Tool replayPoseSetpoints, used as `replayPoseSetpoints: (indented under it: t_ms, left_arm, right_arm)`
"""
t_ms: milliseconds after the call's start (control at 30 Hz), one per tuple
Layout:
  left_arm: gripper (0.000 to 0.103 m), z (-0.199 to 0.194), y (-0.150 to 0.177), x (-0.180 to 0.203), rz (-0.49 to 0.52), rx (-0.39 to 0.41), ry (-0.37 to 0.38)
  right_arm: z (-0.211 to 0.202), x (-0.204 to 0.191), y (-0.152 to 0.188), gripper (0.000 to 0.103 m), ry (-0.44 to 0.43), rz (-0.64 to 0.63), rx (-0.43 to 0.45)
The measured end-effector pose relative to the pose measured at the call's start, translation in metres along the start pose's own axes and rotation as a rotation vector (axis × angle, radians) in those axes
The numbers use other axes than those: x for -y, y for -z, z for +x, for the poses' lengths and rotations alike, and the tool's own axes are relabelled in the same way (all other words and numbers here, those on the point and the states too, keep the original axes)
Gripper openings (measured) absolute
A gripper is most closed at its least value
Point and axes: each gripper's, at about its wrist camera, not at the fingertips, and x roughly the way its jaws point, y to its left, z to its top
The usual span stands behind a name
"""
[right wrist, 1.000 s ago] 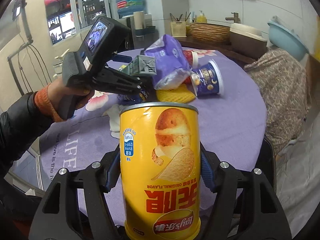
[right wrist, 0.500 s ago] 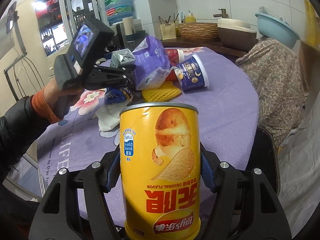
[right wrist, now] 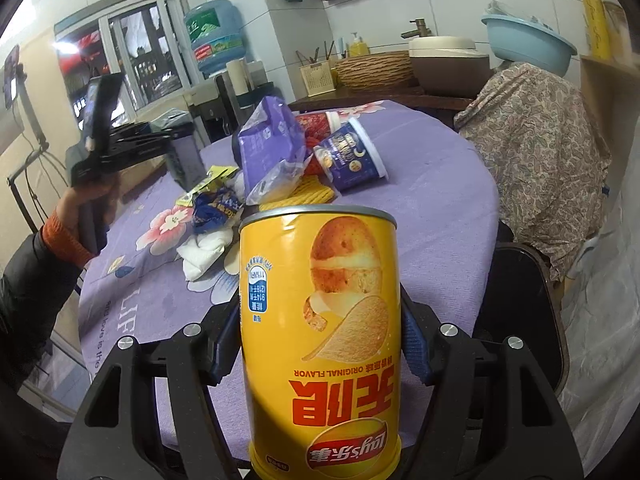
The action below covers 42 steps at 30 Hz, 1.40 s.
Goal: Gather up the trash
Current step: 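Carry both items to the black bin, right tool drops can while left drops carton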
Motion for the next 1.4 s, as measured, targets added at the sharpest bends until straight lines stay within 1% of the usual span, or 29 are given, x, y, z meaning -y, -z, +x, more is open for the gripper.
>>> replayPoseSetpoints:
  t_ms: [100,200,267,300,367,400,433,500,567,667,700,800,833,933,1033,1100,1167,1200,1233,1333,1400]
  left_arm:
    - [0.049,-0.017,-0.013,-0.005,-0.041,0.042,0.021]
    - [0.049,-0.041,-0.027,0.009,-0.024,0.117,0.050]
    - [0.049,-0.056,-0.038,0.028,-0.003,0.167,0.098]
    - [0.049,-0.063,-0.045,0.040,0.002,0.190,0.146]
    - [0.049,-0.073,-0.058,0.061,0.002,0.223,0.233]
    - [0.049,-0.077,-0.068,0.076,0.002,0.238,0.296]
    - [0.049,-0.079,-0.074,0.086,-0.001,0.246,0.336]
    - [0.049,-0.079,-0.088,0.116,0.001,0.254,0.434]
    - [0.049,-0.074,-0.097,0.150,0.024,0.248,0.500]
    - [0.049,-0.057,-0.103,0.198,0.030,0.193,0.604]
    - [0.049,-0.051,-0.104,0.211,0.028,0.177,0.625]
    - [0.049,-0.037,-0.102,0.256,0.042,0.134,0.650]
    - [0.049,-0.029,-0.102,0.272,0.048,0.108,0.664]
    - [0.049,-0.018,-0.096,0.303,0.076,0.061,0.674]
    - [0.049,-0.005,-0.087,0.327,0.092,0.015,0.680]
    - [0.049,0.003,-0.081,0.337,0.097,-0.011,0.678]
    - [0.049,0.012,-0.076,0.344,0.105,-0.034,0.670]
    - [0.049,0.016,-0.074,0.348,0.107,-0.045,0.664]
    - [0.049,0.020,-0.073,0.349,0.107,-0.055,0.661]
    - [0.049,0.033,-0.070,0.355,0.098,-0.093,0.652]
    - [0.049,0.037,-0.069,0.360,0.103,-0.109,0.647]
  right_arm:
    - [-0.008,0.020,-0.001,0.066,0.027,0.047,0.036]
    - [-0.022,0.048,-0.004,0.066,0.093,0.099,0.078]
    - [-0.029,0.071,-0.006,0.066,0.169,0.129,0.088]
    - [-0.029,0.081,-0.007,0.066,0.207,0.139,0.082]
    - [-0.025,0.109,-0.006,0.066,0.312,0.164,0.053]
    - [-0.020,0.124,-0.004,0.066,0.352,0.182,0.033]
    - [-0.014,0.135,-0.003,0.066,0.370,0.204,0.008]
    - [0.002,0.159,0.003,0.066,0.389,0.253,-0.039]
    - [0.027,0.177,0.011,0.066,0.390,0.295,-0.106]
    - [0.066,0.196,0.024,0.066,0.388,0.330,-0.194]
    - [0.083,0.203,0.029,0.066,0.382,0.348,-0.232]
    - [0.125,0.221,0.045,0.066,0.367,0.400,-0.327]
    - [0.138,0.229,0.052,0.066,0.370,0.420,-0.365]
    - [0.174,0.249,0.069,0.066,0.367,0.482,-0.480]
    - [0.194,0.266,0.077,0.067,0.371,0.531,-0.545]
    - [0.200,0.274,0.079,0.067,0.375,0.549,-0.558]
    - [0.202,0.279,0.080,0.070,0.372,0.558,-0.560]
    - [0.202,0.280,0.081,0.078,0.371,0.562,-0.561]
    - [0.201,0.281,0.082,0.082,0.373,0.567,-0.555]
    - [0.193,0.281,0.083,0.082,0.338,0.569,-0.544]
    - [0.181,0.275,0.083,0.082,0.335,0.561,-0.518]
